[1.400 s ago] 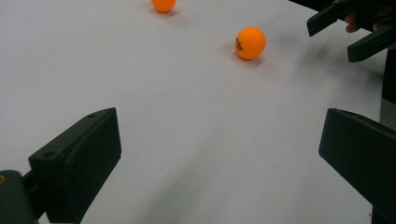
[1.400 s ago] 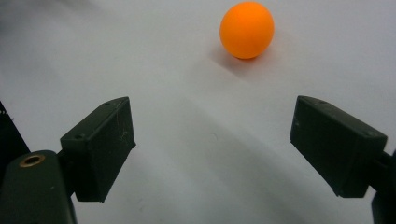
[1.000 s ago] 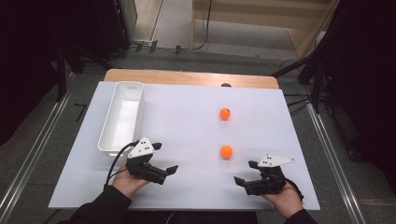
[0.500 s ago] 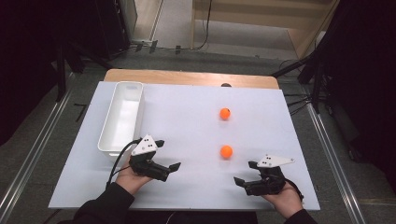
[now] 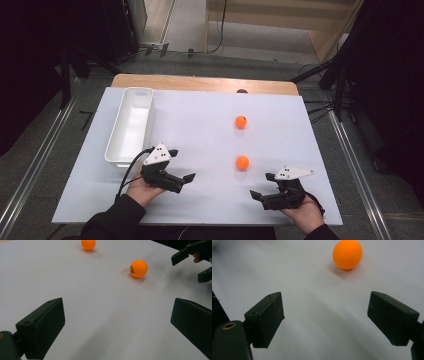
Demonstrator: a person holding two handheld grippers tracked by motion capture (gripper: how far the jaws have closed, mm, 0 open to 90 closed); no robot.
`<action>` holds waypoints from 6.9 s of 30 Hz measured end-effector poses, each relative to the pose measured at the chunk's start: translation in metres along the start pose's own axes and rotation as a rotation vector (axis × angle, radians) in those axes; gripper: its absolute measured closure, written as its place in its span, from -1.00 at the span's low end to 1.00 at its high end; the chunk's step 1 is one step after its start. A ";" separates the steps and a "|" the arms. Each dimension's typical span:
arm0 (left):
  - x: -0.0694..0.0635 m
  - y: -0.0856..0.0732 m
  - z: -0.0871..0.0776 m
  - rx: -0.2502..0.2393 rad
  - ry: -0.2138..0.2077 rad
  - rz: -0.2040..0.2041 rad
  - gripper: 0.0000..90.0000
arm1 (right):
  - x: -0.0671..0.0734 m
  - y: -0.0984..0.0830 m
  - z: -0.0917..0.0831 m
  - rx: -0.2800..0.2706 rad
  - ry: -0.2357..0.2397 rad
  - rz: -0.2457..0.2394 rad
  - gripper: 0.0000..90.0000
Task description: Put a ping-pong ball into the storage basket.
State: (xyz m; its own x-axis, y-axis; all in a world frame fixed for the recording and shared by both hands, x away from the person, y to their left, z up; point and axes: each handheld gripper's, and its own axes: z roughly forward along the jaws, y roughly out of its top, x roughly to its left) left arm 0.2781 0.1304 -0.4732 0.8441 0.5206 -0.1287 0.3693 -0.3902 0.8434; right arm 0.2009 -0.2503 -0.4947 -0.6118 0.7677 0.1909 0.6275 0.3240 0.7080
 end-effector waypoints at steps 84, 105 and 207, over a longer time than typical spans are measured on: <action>-0.012 0.032 0.058 0.027 -0.060 0.016 -0.98 | 0.002 0.000 0.001 0.021 0.006 -0.017 -0.73; -0.018 0.048 0.076 0.004 -0.090 0.045 -0.98 | 0.000 0.001 0.006 0.017 0.019 -0.015 -0.73; -0.040 0.068 0.158 0.007 -0.137 0.088 -0.98 | -0.007 0.000 0.002 -0.021 0.010 0.022 -0.73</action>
State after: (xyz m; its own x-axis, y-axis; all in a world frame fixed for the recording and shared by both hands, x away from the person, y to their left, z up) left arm 0.3308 -0.0368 -0.4929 0.9182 0.3758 -0.1251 0.2939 -0.4350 0.8511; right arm 0.2058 -0.2550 -0.4974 -0.6031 0.7686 0.2133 0.6303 0.2953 0.7180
